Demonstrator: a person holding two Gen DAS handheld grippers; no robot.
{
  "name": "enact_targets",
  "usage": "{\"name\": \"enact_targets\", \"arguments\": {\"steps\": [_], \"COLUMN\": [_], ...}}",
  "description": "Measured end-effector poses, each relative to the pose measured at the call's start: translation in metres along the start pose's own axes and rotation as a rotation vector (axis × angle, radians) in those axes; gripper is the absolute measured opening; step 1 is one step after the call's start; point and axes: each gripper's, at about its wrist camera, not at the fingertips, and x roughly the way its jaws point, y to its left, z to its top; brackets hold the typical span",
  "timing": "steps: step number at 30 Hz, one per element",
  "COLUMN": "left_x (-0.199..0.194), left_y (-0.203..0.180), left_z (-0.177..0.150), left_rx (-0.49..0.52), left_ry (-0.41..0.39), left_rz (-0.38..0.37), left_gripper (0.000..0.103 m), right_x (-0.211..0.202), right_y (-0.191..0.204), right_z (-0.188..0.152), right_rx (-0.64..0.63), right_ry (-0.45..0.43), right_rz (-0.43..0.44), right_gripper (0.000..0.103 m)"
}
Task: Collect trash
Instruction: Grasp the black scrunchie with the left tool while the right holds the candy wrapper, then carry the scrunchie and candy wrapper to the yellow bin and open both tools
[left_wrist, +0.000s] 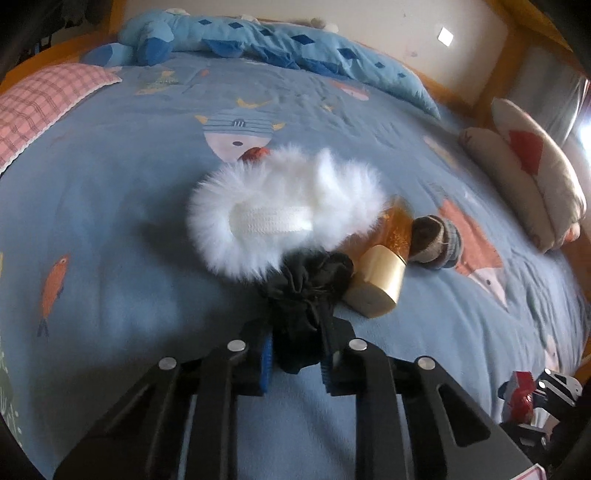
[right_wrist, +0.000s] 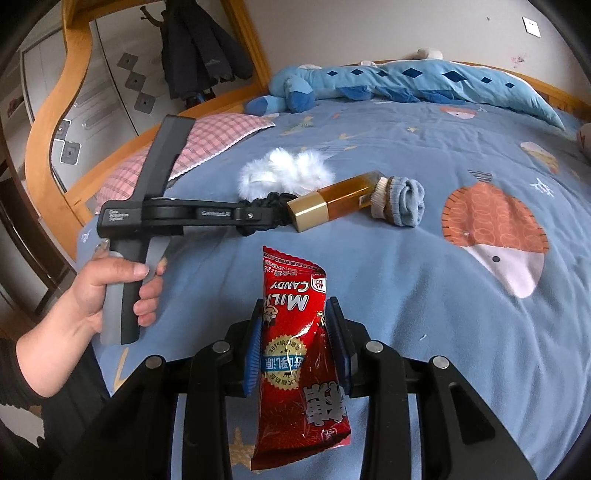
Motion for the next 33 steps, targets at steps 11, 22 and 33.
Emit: {"name": "enact_targets", "arguments": {"steps": [11,22,33], "left_x": [-0.065,-0.134,-0.168], "left_y": [-0.009,-0.048,-0.127], "left_z": [-0.038,-0.091,-0.147], "left_rx": [0.050,0.160,0.337], "left_ry": [-0.048,-0.060,-0.032], "left_rz": [-0.079,-0.204,-0.349], "left_gripper": [0.018,0.019,0.019], "right_x": [-0.019,-0.075,-0.153], "right_y": [0.031,0.058,0.074], "right_z": [-0.004,-0.024,-0.077], "right_rx": [-0.034,0.008,0.036], "right_ry": [-0.035,-0.118,-0.170], "right_rz": [0.008,-0.030,-0.166], "right_gripper": [0.033,0.033,0.033]}}
